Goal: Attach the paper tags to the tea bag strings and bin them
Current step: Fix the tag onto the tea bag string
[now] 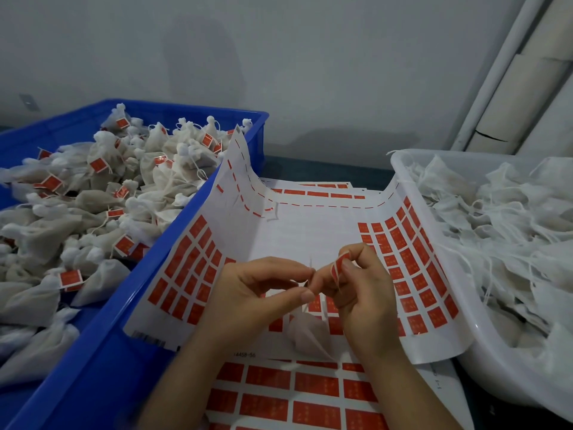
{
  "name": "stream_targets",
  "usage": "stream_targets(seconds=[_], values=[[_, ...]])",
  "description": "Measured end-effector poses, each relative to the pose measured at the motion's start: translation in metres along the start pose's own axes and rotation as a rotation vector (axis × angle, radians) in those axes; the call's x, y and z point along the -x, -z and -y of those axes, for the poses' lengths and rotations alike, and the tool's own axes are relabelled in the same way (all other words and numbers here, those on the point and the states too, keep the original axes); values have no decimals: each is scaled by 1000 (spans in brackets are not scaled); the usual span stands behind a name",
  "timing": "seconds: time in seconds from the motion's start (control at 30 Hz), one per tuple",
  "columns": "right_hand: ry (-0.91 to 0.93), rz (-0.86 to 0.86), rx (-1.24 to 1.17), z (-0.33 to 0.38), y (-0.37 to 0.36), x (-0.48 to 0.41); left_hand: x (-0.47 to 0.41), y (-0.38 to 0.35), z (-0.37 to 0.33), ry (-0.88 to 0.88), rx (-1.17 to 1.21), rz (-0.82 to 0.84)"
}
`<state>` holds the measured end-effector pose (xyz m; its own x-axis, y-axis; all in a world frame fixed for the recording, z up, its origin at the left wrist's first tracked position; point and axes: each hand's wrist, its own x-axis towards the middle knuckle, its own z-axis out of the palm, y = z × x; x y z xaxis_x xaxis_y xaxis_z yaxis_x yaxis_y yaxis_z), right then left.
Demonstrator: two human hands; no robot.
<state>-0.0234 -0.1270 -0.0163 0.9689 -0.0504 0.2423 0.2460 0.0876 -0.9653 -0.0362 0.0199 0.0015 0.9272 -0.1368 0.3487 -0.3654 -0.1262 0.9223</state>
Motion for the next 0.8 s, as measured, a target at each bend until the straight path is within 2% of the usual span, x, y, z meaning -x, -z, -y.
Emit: stream_targets(seconds=[0.27,0.43,0.8], values=[[41,53,25,0,-3,3,0,1,1,25,140,-88],[21,64,0,0,-3,2,-1,-1,0,-9,116,-165],[-20,105,-28,3,-3,-1,-2,1,4,33,46,-198]])
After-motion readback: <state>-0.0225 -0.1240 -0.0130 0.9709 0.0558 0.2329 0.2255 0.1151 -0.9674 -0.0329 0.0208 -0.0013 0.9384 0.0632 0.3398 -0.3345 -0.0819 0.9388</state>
